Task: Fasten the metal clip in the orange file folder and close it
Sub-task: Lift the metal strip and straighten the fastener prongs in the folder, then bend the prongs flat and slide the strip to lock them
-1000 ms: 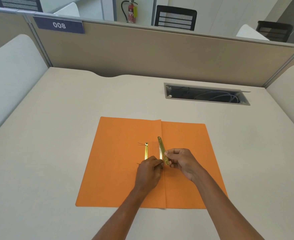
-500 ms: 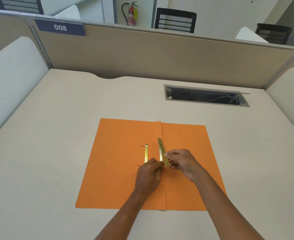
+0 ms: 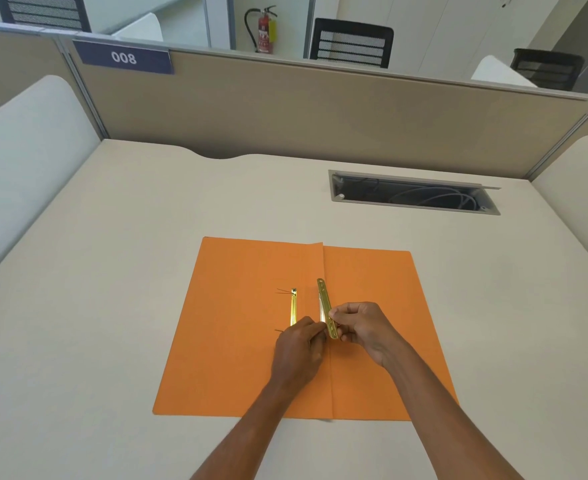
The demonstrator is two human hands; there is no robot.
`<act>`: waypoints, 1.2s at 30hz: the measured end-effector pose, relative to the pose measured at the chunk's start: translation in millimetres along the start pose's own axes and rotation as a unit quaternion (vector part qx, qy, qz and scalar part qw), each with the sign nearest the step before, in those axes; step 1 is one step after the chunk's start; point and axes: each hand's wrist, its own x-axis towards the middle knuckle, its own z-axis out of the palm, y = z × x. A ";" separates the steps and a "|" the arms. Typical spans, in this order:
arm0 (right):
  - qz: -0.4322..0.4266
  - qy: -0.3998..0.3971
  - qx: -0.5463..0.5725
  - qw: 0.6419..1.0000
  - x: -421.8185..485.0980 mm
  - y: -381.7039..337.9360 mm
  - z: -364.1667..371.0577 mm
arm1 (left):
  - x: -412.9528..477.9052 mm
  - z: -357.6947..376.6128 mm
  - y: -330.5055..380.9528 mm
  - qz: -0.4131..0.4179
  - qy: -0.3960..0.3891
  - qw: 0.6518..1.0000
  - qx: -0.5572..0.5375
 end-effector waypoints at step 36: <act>-0.031 0.146 -0.232 0.961 3.6 15.2 26.4 | -0.7 -28.5 -41.3 0.169 -0.043 0.970 0.169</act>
